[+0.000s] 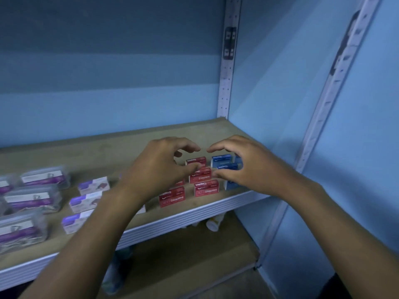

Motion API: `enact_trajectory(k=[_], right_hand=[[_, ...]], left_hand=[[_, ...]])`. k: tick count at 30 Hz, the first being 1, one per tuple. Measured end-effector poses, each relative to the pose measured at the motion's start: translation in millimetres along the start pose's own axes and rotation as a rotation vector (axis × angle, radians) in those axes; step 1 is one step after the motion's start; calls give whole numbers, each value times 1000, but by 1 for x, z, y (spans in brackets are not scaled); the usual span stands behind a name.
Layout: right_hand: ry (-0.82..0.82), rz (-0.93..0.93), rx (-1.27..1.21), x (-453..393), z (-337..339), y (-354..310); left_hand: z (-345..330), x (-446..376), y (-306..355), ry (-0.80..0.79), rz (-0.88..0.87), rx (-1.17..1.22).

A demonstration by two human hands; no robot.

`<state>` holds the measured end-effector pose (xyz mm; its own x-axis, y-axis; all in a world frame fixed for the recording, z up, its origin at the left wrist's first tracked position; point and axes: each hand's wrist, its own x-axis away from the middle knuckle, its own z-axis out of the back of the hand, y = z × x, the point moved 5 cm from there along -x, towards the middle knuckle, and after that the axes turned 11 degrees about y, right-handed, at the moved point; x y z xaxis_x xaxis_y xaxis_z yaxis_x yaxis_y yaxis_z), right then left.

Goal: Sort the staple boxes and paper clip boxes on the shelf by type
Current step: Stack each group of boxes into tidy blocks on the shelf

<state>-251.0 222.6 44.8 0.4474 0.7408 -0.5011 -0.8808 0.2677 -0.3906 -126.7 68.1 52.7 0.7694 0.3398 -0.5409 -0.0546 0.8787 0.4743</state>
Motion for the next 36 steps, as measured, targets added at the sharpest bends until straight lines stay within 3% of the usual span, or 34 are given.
enact_trajectory(k=[15, 36], right_hand=[[40, -186, 74, 40, 37, 68], [34, -163, 42, 41, 31, 71]], left_hand=[[-67, -13, 45, -105, -177, -41], [-89, -15, 54, -153, -203, -30]])
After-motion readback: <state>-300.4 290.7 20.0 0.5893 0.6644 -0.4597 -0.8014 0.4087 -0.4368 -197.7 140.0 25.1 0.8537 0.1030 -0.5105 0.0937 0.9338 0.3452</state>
